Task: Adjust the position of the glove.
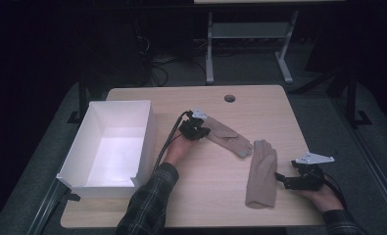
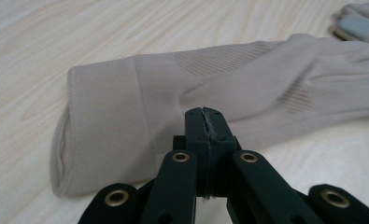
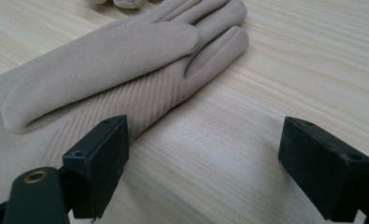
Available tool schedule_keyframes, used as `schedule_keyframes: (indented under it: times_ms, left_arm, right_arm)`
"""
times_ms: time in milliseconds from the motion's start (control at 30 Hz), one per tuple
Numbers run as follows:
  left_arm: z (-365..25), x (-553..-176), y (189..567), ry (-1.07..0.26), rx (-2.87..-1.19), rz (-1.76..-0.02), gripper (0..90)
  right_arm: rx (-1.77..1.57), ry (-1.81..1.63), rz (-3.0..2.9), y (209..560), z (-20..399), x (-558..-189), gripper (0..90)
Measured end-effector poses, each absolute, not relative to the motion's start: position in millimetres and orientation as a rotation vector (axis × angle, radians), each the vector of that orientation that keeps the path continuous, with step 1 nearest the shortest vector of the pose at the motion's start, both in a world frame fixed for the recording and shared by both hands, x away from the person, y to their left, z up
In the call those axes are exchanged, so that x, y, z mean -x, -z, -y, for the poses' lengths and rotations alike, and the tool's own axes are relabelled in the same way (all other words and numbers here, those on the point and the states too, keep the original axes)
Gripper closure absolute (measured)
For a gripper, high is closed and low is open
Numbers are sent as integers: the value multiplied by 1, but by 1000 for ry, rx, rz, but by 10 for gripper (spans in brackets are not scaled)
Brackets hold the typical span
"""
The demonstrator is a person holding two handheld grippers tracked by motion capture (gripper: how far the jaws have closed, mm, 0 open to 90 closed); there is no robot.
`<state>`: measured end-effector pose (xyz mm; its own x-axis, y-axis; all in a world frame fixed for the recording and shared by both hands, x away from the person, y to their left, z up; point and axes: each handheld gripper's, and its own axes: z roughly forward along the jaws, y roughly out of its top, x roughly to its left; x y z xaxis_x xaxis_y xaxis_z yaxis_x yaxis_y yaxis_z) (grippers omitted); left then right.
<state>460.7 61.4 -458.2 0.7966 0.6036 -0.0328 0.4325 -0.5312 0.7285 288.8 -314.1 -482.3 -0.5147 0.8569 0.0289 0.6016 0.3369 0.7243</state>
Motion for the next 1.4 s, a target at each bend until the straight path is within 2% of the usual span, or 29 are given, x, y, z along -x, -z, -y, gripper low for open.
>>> schedule_keyframes:
  times_ms: [233, 500, 1000, 1400]
  left_arm:
    - [-59, -470, 467, -283, -2247, -797, 896]
    - [-63, -462, 466, -267, -2260, -807, 898]
    - [-83, -413, 463, -195, -2259, -847, 898]
    - [-96, -367, 461, -143, -2294, -798, 898]
  right_arm:
    - [-1291, -987, -2249, 482, 314, -289, 156]
    - [-1291, -987, -2249, 482, 314, -289, 156]
    - [-1288, -986, -2250, 482, 314, -289, 156]
    - [-1288, -986, -2249, 482, 314, -289, 156]
